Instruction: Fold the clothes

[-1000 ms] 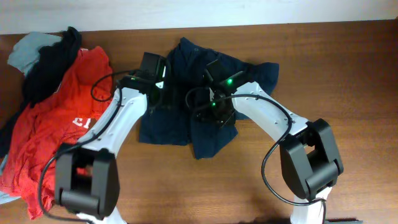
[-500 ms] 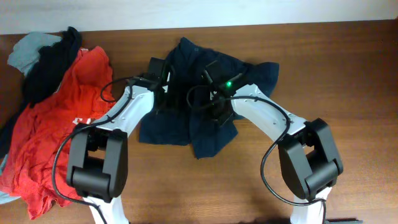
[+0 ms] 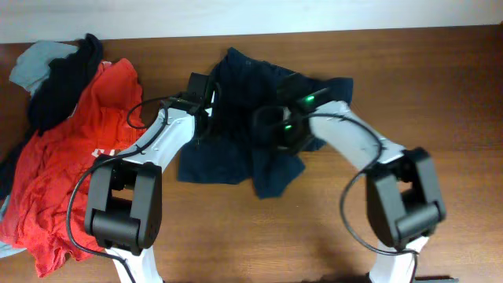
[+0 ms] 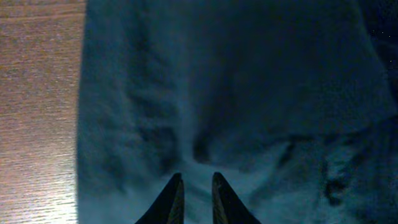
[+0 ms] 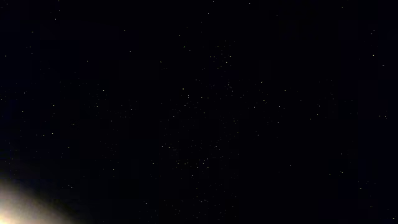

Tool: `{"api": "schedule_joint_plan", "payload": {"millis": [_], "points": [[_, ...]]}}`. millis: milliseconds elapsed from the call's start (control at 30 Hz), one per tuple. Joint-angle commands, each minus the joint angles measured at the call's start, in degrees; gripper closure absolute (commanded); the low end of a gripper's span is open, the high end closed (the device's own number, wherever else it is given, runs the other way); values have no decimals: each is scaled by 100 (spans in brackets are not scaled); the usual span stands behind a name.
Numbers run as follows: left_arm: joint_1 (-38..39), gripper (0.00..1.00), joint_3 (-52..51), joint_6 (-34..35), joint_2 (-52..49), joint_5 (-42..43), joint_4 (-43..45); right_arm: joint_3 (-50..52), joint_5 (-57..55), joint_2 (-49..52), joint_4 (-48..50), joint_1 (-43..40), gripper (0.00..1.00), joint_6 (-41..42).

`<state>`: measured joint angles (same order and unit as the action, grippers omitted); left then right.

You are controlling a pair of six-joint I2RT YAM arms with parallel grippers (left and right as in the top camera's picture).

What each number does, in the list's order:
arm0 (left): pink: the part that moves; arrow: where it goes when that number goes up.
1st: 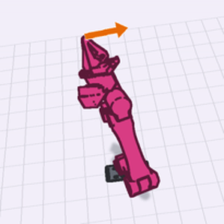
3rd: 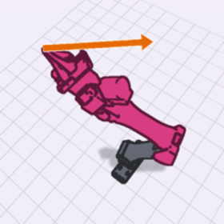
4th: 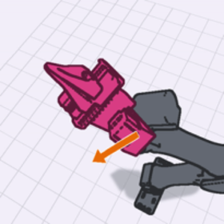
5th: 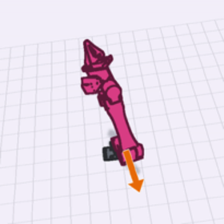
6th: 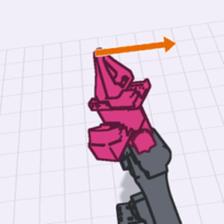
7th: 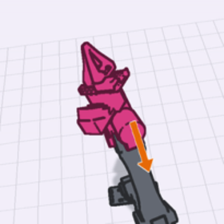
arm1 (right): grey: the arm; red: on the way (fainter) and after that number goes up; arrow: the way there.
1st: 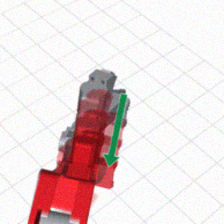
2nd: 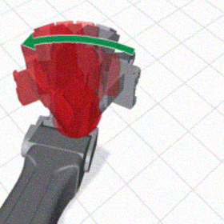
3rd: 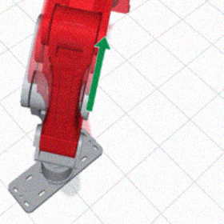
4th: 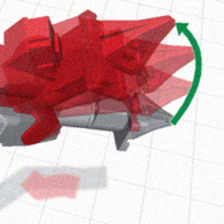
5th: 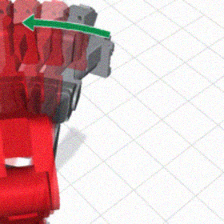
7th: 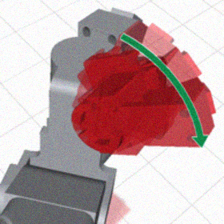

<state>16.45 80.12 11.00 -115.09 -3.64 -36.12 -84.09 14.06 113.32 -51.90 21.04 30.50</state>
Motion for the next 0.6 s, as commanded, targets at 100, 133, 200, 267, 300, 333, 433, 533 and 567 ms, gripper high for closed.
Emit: {"api": "schedule_joint_plan", "payload": {"millis": [100, 133, 200, 267, 300, 333, 433, 533, 567], "points": [[-9, 83, -48, 11, -74, -70, 76, -472, 337, -861, -981, -1108, 96, -966], [-9, 83, -48, 11, -74, -74, 94, -529, 348, -940, -1145, -1279, 96, -1093], [-9, 83, -48, 11, -74, -87, 125, -614, 378, -1080, -1443, -1670, 96, -1257], [-9, 83, -48, 11, -74, -87, 160, -621, 411, -1165, -1572, -2050, 96, -1274], [-9, 83, -48, 11, -74, -85, 166, -621, 498, -1172, -1613, -2267, 96, -1327], [-9, 83, -48, 11, -74, -85, 168, -619, 605, -1172, -1631, -2441, 96, -1397], [-9, 83, -48, 11, -74, -85, 166, -557, 472, -1158, -1620, -2903, 96, -1423], [-9, 83, -48, 11, -74, -85, 181, -492, 149, -1117, -1633, -3254, 95, -1421], [-9, 83, -48, 11, -74, -85, 186, -483, 26, -1088, -1657, -3348, 94, -1421]]}}
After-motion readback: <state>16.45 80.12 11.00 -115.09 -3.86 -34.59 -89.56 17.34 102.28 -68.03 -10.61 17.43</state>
